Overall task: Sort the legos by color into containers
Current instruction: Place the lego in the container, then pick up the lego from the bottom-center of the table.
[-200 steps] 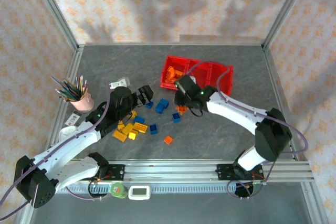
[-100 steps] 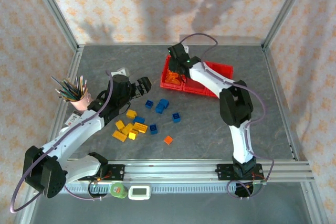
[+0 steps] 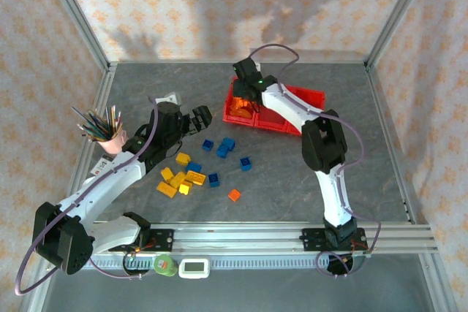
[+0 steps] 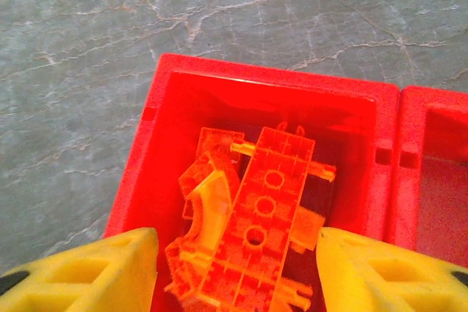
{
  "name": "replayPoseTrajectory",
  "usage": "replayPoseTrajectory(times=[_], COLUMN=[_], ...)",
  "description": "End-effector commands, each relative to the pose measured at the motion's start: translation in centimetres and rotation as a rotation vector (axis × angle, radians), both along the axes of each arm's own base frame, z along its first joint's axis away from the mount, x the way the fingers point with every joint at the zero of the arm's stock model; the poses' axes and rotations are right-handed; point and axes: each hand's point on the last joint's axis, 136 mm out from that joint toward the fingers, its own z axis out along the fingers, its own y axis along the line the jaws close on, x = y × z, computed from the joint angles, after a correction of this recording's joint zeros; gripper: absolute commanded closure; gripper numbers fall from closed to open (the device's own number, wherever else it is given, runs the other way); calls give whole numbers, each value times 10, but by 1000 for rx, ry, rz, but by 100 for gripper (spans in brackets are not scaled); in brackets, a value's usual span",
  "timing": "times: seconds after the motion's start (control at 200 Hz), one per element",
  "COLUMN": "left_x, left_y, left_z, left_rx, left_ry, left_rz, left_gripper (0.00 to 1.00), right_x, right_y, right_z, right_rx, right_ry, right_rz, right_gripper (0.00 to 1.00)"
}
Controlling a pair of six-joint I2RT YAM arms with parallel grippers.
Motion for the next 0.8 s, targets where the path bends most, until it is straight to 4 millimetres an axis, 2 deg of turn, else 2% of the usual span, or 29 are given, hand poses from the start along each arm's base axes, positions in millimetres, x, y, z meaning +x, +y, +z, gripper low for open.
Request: replayPoseTrajectory(times=[0.0, 0.13, 0.34, 0.571, 0.796], left_x=[1, -8, -28, -52, -76], left_y=[-3, -5, -2, -1, -11], left_z=[13, 9, -1, -23, -45], left_rx=[-56, -73, -84, -97, -102], left_ry=[-29, -11, 23, 68, 108], left_rz=[-7, -24, -46, -52, -66], left_gripper=[1, 1, 1, 1, 1], right_x=[-30, -67, -135, -216, -289], right_y=[9, 14, 13, 10, 20], right_z=[53, 57, 43, -4, -45], right_rx=[20, 28, 21, -40, -24], right_ry=[-69, -61, -1, 120, 219], right_rz=[57, 103, 185, 277, 370], right_gripper=[39, 35, 29, 23, 19])
